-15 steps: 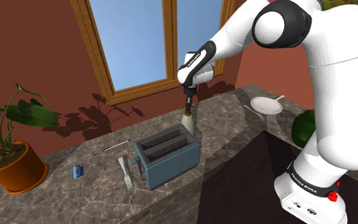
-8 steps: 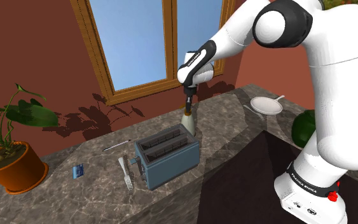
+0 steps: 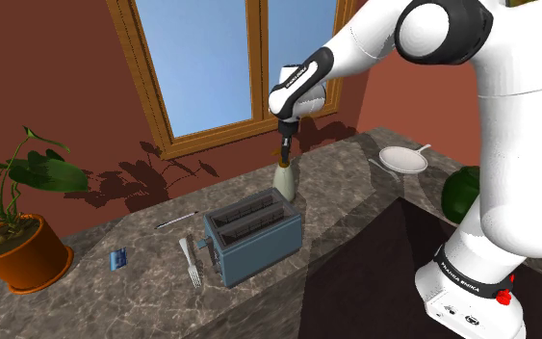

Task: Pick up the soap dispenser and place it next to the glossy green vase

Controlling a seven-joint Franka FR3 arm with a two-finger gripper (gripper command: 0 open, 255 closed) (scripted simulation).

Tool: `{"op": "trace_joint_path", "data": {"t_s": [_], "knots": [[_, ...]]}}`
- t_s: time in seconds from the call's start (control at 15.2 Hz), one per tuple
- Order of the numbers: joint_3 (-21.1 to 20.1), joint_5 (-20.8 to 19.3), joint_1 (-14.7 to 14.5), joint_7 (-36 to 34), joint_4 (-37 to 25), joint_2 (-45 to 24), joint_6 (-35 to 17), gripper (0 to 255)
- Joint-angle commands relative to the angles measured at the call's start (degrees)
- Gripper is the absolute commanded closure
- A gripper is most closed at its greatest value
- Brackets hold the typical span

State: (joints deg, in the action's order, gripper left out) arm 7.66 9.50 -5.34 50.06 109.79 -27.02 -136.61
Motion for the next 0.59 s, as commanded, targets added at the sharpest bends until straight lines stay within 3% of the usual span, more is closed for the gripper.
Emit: {"op": "trace_joint_path", "data": {"t_s": [0.0, 0.53], "knots": [[0.19, -0.29, -0.07, -0.18, -0.04, 1.19, 1.19, 255], [0.74, -1.35, -0.42, -1.07, -1.05, 5.04, 5.99, 255]]}}
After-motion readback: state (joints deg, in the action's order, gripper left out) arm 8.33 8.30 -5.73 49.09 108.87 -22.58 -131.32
